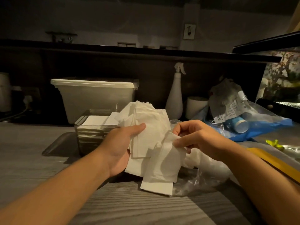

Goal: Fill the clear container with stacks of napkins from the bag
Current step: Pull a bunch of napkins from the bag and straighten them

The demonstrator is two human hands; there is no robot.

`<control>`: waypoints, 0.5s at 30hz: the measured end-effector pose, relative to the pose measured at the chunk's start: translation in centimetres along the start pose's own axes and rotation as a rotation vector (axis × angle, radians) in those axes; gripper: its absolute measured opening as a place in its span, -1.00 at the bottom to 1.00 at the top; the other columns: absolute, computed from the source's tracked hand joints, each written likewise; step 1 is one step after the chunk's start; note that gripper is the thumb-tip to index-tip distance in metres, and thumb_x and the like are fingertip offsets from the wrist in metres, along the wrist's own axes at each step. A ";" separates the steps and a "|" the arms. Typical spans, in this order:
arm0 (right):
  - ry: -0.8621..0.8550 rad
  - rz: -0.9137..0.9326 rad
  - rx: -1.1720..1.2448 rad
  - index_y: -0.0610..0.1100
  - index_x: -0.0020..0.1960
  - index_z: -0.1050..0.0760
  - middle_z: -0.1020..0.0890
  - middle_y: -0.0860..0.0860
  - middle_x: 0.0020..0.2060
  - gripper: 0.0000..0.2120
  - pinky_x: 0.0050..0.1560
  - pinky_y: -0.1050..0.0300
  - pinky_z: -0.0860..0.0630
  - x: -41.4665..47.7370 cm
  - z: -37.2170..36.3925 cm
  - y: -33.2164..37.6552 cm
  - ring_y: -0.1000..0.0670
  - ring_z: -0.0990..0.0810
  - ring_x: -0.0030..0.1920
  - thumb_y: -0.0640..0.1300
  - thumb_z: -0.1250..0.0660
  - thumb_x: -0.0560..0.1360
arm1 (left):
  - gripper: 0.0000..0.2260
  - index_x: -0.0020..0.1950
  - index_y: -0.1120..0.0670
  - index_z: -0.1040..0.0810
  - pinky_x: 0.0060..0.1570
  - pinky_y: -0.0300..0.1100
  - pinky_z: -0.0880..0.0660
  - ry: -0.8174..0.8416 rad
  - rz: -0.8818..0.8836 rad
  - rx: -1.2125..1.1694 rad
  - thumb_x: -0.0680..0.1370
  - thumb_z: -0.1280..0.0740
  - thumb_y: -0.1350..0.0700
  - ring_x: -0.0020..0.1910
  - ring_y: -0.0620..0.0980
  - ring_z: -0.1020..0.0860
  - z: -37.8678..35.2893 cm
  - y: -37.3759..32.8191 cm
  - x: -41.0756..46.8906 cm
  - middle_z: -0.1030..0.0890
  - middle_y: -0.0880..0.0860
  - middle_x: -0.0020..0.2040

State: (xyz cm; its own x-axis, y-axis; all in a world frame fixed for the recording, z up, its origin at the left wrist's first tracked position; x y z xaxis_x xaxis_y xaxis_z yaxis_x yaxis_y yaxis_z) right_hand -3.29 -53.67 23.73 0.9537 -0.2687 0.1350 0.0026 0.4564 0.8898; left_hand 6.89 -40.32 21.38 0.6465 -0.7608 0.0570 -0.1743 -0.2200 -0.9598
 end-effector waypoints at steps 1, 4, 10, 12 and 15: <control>0.002 -0.012 -0.025 -0.08 -0.28 -0.62 -0.68 -0.07 -0.19 -0.94 -0.29 0.22 -0.49 -0.1 0.1 0.2 -0.04 -0.59 -0.20 -0.17 -0.49 0.31 | -0.87 0.07 -0.04 -0.62 -0.01 0.05 -0.56 -0.001 -0.002 -0.001 0.58 -0.33 0.12 0.02 0.14 -0.65 0.0 0.0 0.0 -0.73 0.07 -0.06; 0.004 -0.086 -0.095 -0.12 -0.25 -0.62 -0.70 -0.07 -0.16 -0.89 -0.16 0.13 -0.54 -0.1 0.1 0.3 -0.14 -0.62 -0.10 -0.24 -0.51 0.42 | -0.86 0.10 -0.04 -0.63 0.04 0.08 -0.56 -0.005 0.003 -0.002 0.58 -0.33 0.11 0.05 0.15 -0.65 0.0 0.1 -0.1 -0.73 0.08 -0.03; -0.013 -0.220 -0.355 -0.07 -0.24 -0.62 -0.71 0.03 -0.08 -0.88 -0.19 0.20 -0.51 -0.2 -0.7 -0.8 0.02 -0.58 -0.13 -0.14 -0.55 0.39 | -0.87 0.09 -0.03 -0.63 0.03 0.08 -0.57 -0.003 0.015 -0.022 0.59 -0.32 0.11 0.02 0.15 -0.66 0.0 0.2 0.0 -0.73 0.08 -0.03; -0.010 -0.213 -0.376 -0.05 -0.23 -0.63 -0.71 0.03 -0.13 -0.89 -0.21 0.25 -0.50 -0.2 -0.8 -0.7 0.06 -0.58 -0.17 -0.12 -0.55 0.39 | -0.88 0.06 -0.04 -0.63 -0.01 0.06 -0.58 -0.004 0.009 -0.023 0.59 -0.32 0.11 -0.01 0.13 -0.67 -0.1 0.2 0.1 -0.73 0.06 -0.06; -0.005 -0.167 -0.377 -0.06 -0.20 -0.64 -0.71 0.02 -0.19 -0.90 -0.25 0.34 -0.48 -0.3 -0.7 -0.4 0.09 -0.60 -0.20 -0.11 -0.55 0.40 | -0.88 0.05 -0.06 -0.62 -0.08 0.03 -0.58 -0.003 -0.001 -0.023 0.60 -0.31 0.11 -0.05 0.11 -0.67 -0.1 0.1 0.1 -0.74 0.05 -0.09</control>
State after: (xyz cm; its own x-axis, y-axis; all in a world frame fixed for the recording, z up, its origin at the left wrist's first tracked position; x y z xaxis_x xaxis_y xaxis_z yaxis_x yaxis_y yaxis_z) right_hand -3.34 -53.16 22.99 0.9294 -0.3691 0.0049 0.2684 0.6849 0.6774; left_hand 6.80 -40.47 21.27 0.6486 -0.7590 0.0571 -0.1908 -0.2348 -0.9531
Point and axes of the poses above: each hand's wrist, its own x-axis towards the middle knuckle, its own z-axis out of the back of the hand, y = z × x, the point moved 9 cm from there along x, towards the middle knuckle
